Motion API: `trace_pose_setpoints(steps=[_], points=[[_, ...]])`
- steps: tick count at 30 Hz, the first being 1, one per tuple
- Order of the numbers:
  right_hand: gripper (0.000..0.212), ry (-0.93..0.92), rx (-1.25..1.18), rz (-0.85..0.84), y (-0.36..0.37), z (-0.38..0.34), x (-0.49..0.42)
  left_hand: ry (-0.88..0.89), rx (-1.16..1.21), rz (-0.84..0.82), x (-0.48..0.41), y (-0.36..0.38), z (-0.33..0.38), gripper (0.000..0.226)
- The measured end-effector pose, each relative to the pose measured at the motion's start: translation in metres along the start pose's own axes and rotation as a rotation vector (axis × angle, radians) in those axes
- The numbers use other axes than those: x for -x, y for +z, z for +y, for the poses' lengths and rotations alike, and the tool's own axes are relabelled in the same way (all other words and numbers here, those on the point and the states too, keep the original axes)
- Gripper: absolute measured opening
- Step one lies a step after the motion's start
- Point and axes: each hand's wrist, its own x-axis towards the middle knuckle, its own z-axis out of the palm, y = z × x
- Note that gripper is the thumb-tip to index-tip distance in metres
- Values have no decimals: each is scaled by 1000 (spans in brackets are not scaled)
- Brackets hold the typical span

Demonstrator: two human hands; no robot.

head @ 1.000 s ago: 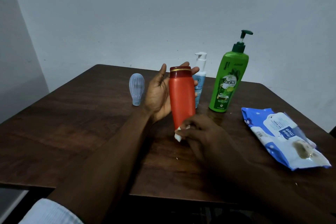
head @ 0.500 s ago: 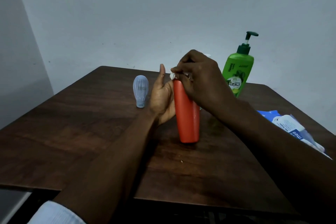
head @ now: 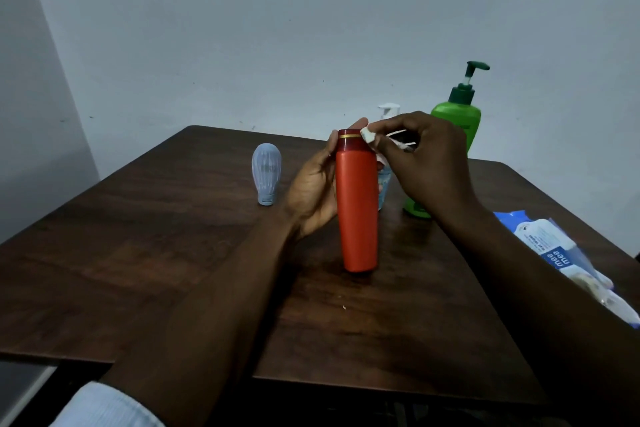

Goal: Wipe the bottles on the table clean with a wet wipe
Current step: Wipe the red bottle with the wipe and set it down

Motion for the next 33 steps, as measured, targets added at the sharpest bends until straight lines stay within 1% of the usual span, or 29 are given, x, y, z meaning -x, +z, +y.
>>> trace_pose_setpoints(steps=[6, 10, 13, 15, 18, 21, 24, 26, 29, 31, 33], points=[[12, 204, -150, -52, -5, 0, 2, 16, 21, -32, 2, 1, -1, 49], [10, 251, -168, -42, -3, 2, 2, 21, 39, -61, 2, -1, -1, 48], [9, 162, -103, 1, 2, -2, 5, -1, 64, -31, 0, -2, -2, 52], [10, 30, -71, 39, 6, -9, 8, 7, 94, -2, -1, -2, -1, 50], [16, -179, 18, 33, 15, -19, 13, 21, 185, -10, 0, -1, 1, 41], [17, -267, 50, -6, 19, -28, 15, 77, 195, -22, 2, -3, 2, 29], [17, -270, 40, -4, 14, -28, 13, 117, 105, -1, 1, -7, 3, 42], [15, -238, 47, 14, 7, -23, 11, 136, 22, 26, -1, -8, 3, 37], [13, -132, 32, 4, -2, -15, 8, 125, -83, 18, -2, -8, 4, 41], [9, -86, -1, -33, -7, -13, 4, 112, -114, 25, -3, -7, 3, 45], [8, -90, -1, -58, -10, -12, 1, 121, -114, 38, -4, -6, 2, 46]])
